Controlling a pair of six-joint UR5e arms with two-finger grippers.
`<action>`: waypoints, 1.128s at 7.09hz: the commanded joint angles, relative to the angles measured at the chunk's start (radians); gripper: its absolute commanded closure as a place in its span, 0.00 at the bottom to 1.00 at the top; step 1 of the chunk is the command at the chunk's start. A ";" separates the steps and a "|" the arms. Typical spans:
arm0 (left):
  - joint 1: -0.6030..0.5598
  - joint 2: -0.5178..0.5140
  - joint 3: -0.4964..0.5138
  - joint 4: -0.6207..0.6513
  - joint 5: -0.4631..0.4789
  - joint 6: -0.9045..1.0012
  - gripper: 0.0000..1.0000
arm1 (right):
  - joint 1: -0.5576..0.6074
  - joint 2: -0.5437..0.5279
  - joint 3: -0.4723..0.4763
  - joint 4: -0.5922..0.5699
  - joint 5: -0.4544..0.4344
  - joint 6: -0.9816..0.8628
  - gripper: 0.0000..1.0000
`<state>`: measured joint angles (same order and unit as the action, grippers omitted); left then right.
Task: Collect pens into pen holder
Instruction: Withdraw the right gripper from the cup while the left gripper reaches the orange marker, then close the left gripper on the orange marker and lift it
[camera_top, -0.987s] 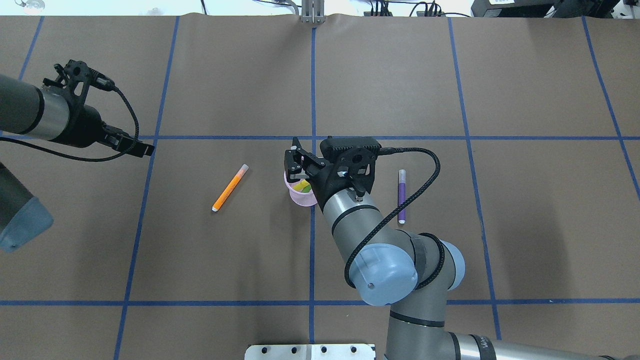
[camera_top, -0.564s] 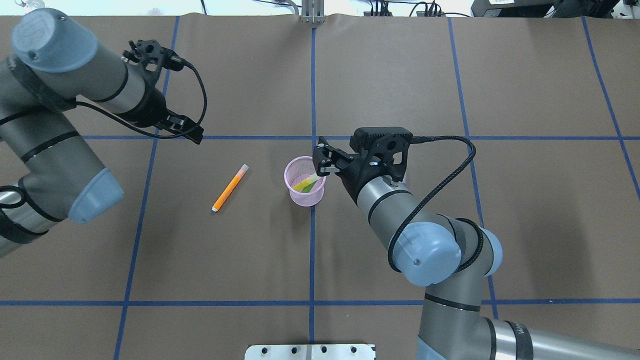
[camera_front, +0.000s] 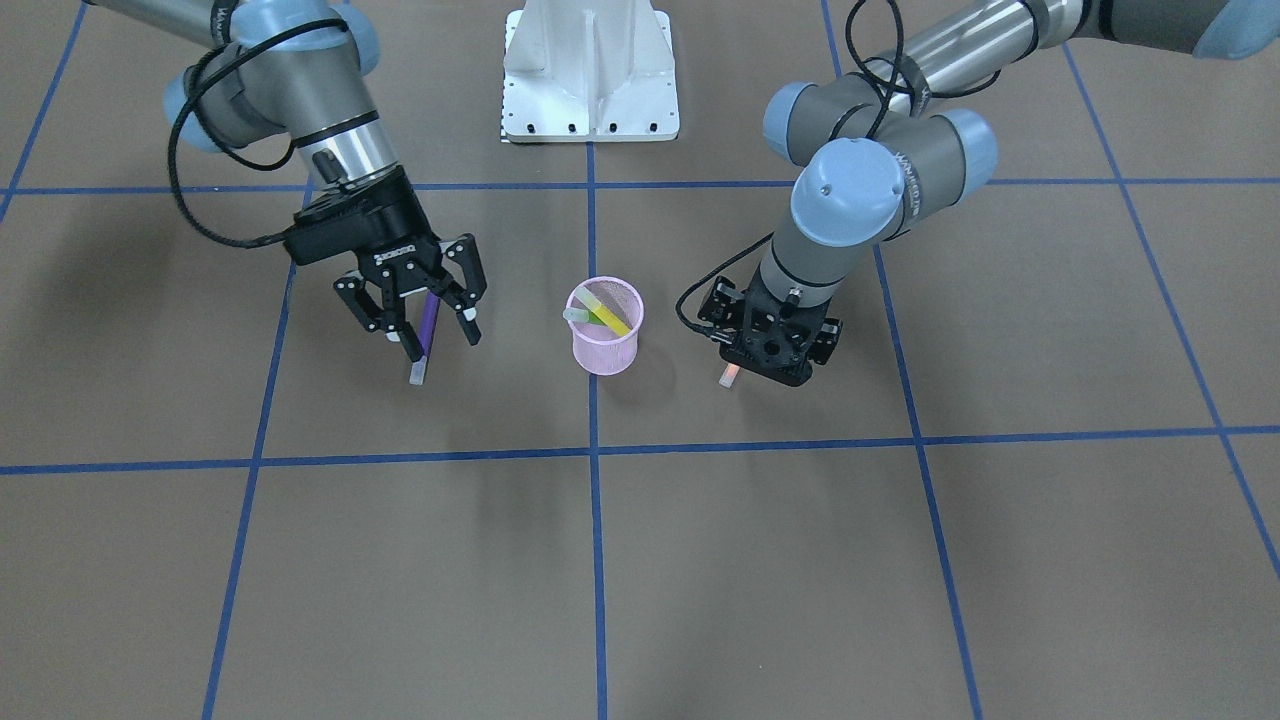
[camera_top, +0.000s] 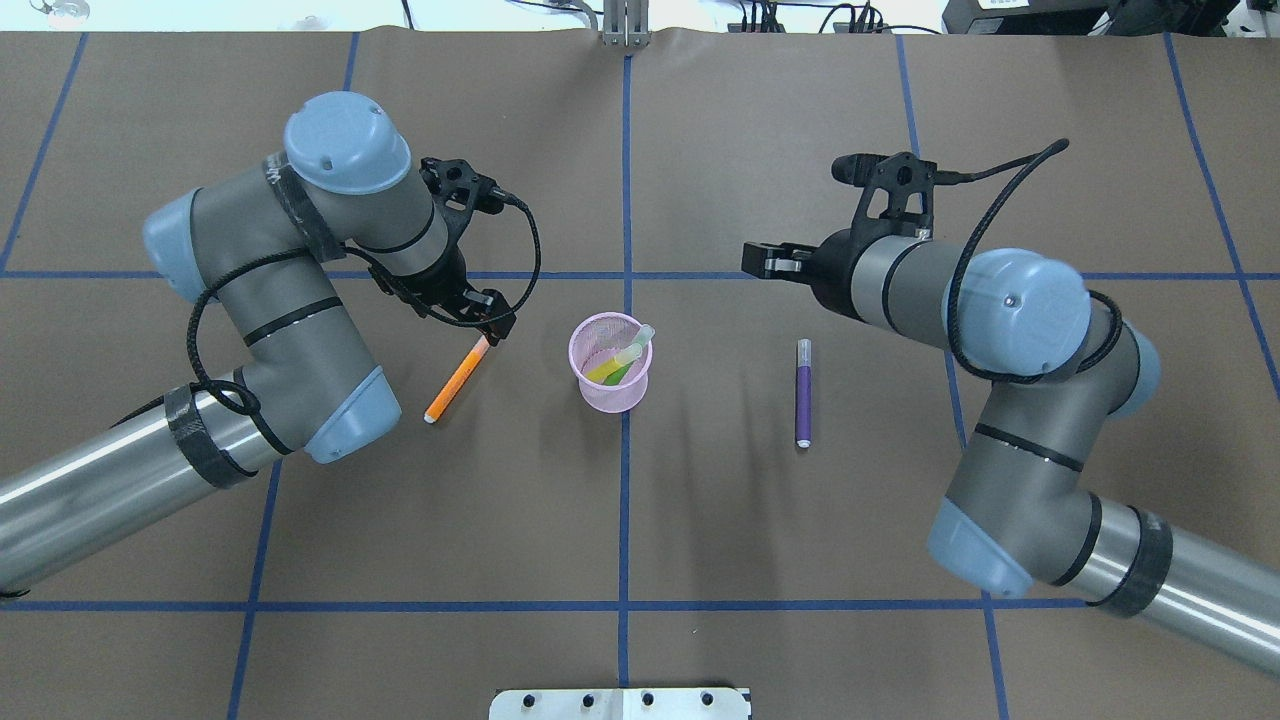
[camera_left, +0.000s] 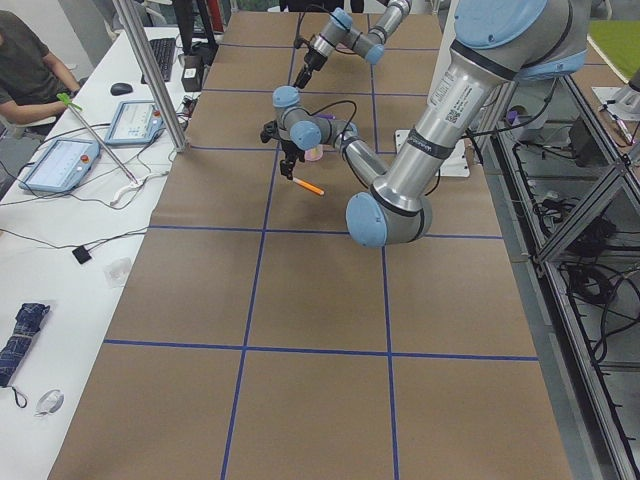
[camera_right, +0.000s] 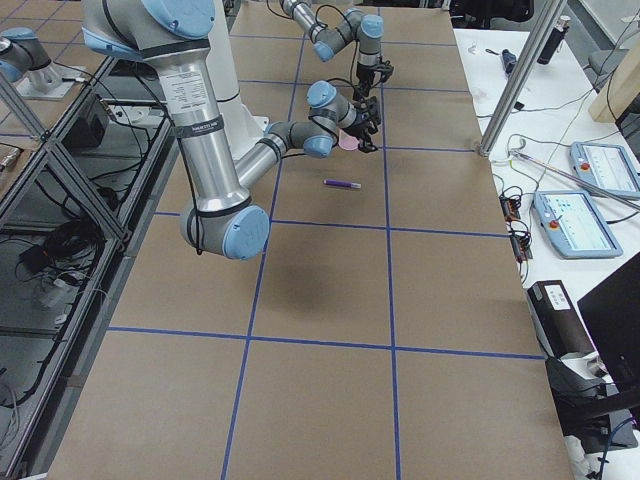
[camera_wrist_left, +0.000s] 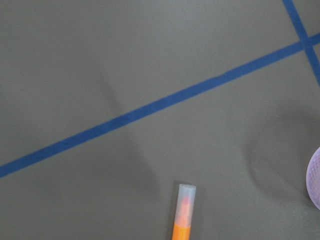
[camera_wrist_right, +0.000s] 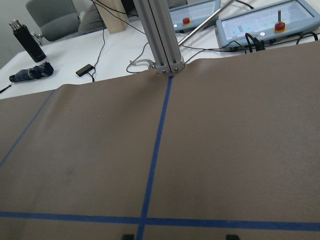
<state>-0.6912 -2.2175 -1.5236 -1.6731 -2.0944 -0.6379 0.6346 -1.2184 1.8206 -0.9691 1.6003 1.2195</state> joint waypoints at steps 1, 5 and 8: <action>0.022 0.002 0.025 0.003 0.002 0.003 0.07 | 0.155 -0.010 -0.001 -0.113 0.307 -0.012 0.31; 0.027 0.009 0.048 0.001 0.002 0.006 0.24 | 0.192 0.002 -0.001 -0.197 0.365 -0.009 0.31; 0.045 0.007 0.056 0.001 0.004 0.007 0.28 | 0.194 0.000 -0.001 -0.197 0.363 -0.009 0.31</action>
<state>-0.6547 -2.2099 -1.4713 -1.6727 -2.0920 -0.6307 0.8277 -1.2174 1.8193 -1.1657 1.9636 1.2103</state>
